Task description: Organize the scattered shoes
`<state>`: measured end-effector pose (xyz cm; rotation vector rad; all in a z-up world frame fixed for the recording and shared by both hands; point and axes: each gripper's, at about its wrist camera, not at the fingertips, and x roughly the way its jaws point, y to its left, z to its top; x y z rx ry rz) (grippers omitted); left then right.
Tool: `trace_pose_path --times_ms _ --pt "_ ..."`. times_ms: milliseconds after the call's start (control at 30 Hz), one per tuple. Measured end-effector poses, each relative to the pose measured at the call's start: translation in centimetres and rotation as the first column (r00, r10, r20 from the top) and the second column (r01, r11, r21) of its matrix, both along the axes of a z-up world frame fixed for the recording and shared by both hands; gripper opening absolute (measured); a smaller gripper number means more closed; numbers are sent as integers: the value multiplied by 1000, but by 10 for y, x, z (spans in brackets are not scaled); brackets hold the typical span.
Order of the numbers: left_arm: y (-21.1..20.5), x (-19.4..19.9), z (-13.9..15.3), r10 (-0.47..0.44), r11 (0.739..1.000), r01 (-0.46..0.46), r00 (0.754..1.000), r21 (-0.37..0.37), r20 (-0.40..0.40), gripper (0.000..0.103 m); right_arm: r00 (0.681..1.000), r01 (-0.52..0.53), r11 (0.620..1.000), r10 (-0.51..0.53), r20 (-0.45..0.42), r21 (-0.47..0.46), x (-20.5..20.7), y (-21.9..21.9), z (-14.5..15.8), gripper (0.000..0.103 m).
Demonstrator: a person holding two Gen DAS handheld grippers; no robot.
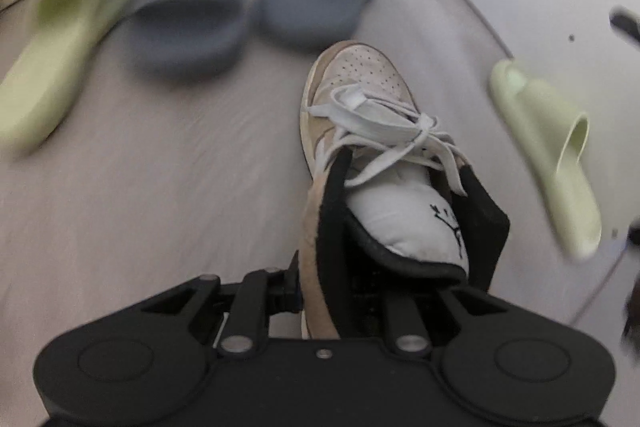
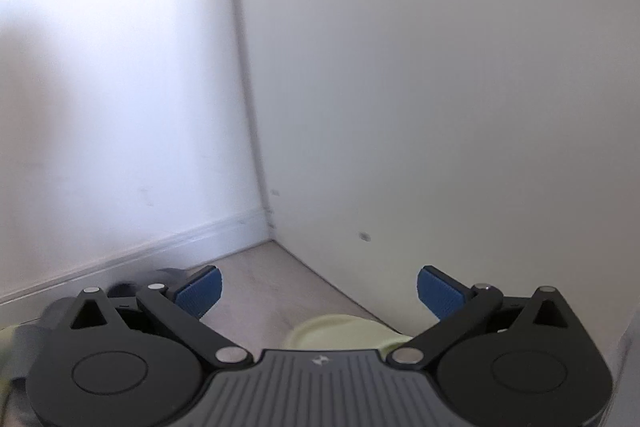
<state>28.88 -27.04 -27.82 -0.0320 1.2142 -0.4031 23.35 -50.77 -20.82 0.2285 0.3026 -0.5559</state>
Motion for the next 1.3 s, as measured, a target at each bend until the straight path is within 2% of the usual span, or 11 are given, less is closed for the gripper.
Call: trace_pose_path --times_ms 167,300,400,533,667,800,933,1067,1200,1267,1300 --pt "72 -33 2 84 996 -84 996 17 2 18 979 -204 979 204 -20 -1 -6 64 17 103" --pt "132 -45 9 137 989 -139 990 48 36 18 902 -423 906 420 -98 -11 -37 151 28 103" --pt "169 -44 8 172 984 -173 985 33 35 18 858 -494 869 485 -167 -14 -62 202 33 103" --pt "191 -42 11 196 980 -198 979 27 49 24 824 -537 842 538 -179 57 -88 245 44 103" --pt "205 -56 22 214 977 -214 975 3 56 34 822 -538 841 539 -184 61 -98 270 68 103" --pt "219 -70 33 231 973 -230 971 -20 64 61 835 -525 848 530 -149 74 -103 283 87 103" --pt "241 -90 54 270 963 -266 956 -48 111 63 804 -565 821 571 -168 83 -101 309 87 103" --pt "273 -120 81 359 931 -362 903 -32 234 63 742 -631 772 631 -225 84 -97 342 76 103" --pt "332 -144 99 605 783 -617 730 -75 317 63 674 -691 717 684 -280 89 -92 375 66 102" --pt "349 -146 100 661 738 -667 682 -104 314 63 618 -736 668 729 -295 109 -90 391 62 97" --pt "354 -144 98 676 723 -682 669 -106 307 63 560 -779 616 768 -313 118 -87 406 58 85"
